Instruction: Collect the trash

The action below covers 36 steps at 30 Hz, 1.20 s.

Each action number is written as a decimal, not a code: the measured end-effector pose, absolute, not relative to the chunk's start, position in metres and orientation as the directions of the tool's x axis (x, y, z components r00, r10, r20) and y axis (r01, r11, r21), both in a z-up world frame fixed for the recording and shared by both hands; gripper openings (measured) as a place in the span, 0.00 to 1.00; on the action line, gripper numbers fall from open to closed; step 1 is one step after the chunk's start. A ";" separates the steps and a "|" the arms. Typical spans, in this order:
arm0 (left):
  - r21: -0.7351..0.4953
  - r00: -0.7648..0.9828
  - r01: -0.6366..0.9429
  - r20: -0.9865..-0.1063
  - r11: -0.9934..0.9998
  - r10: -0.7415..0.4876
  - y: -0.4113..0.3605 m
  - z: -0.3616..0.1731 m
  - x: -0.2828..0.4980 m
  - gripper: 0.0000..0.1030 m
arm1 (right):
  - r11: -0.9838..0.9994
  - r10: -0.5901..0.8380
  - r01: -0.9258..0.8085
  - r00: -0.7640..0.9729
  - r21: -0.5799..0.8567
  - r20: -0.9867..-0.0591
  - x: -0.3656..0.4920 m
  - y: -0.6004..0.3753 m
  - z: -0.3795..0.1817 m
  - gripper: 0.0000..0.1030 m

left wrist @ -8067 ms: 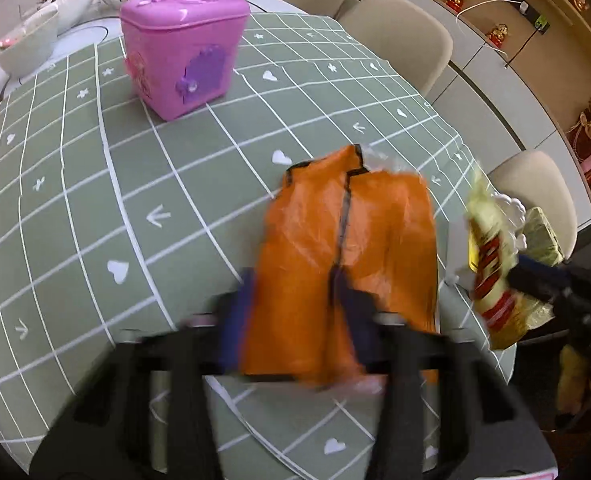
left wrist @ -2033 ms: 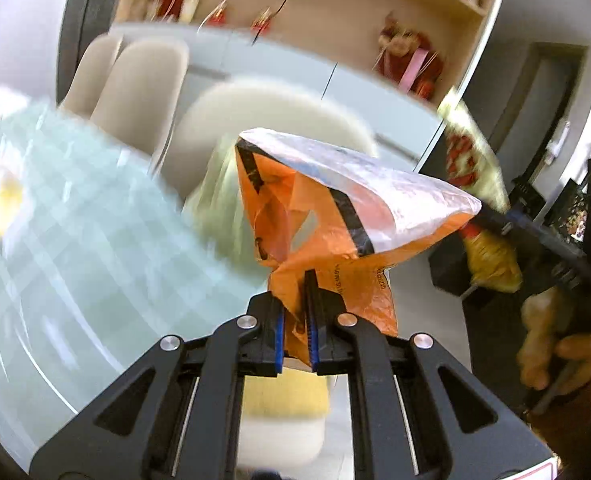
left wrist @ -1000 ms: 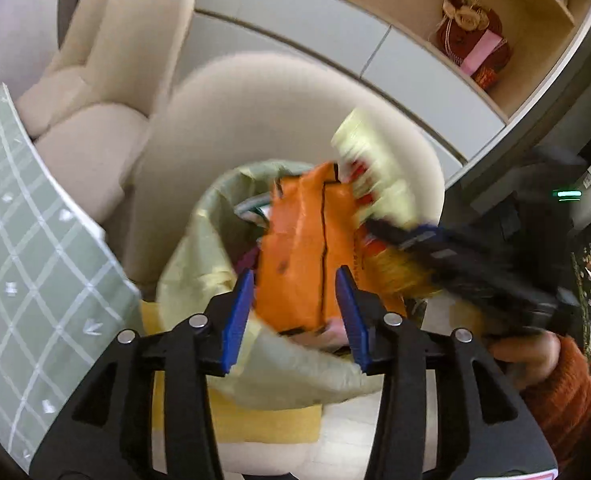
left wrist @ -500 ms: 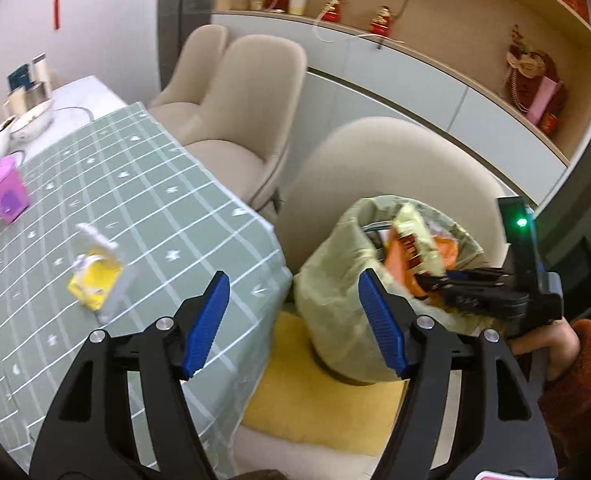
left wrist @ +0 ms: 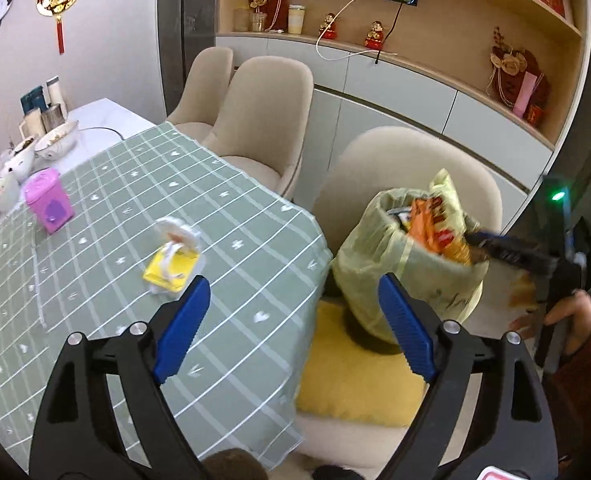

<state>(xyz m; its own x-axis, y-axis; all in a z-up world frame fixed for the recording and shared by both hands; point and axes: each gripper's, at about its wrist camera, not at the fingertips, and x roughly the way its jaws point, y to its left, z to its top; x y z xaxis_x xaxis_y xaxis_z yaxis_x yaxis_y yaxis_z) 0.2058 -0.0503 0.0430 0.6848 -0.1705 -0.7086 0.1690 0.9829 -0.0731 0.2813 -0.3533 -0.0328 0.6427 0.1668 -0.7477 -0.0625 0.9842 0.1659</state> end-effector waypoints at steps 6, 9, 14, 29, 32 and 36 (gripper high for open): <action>-0.079 0.726 0.119 -0.673 0.990 -0.141 -0.022 0.041 0.160 0.80 | 0.983 0.157 -0.061 0.766 0.173 -0.624 0.204 -0.337 0.013 0.36; -0.053 0.749 0.106 -0.653 0.993 -0.115 -0.017 0.042 0.134 0.80 | 0.985 0.154 -0.074 0.792 0.158 -0.590 0.168 -0.313 0.027 0.36; 0.008 0.793 0.040 -0.608 0.999 -0.027 -0.010 0.047 0.087 0.80 | 0.991 0.134 -0.103 0.795 0.086 -0.591 0.105 -0.260 0.036 0.36; 0.046 0.832 0.007 -0.554 0.999 0.019 0.004 0.052 0.013 0.80 | 0.978 0.208 -0.195 0.831 0.079 -0.516 0.015 -0.176 0.047 0.36; 0.037 0.829 0.003 -0.558 0.999 0.018 0.006 0.051 0.007 0.80 | 0.976 0.215 -0.199 0.830 0.085 -0.515 0.011 -0.175 0.047 0.36; 0.036 0.834 0.000 -0.552 0.999 0.020 0.007 0.051 -0.002 0.80 | 0.974 0.224 -0.211 0.834 0.084 -0.504 0.004 -0.172 0.050 0.36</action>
<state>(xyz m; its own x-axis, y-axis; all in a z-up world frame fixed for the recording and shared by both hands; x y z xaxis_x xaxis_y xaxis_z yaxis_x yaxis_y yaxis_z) -0.0020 0.0067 0.0506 0.8335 0.0200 -0.5521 -0.0001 0.9994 0.0360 0.0038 -0.1716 0.0498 0.8343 0.2242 -0.5036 -0.2113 0.9738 0.0835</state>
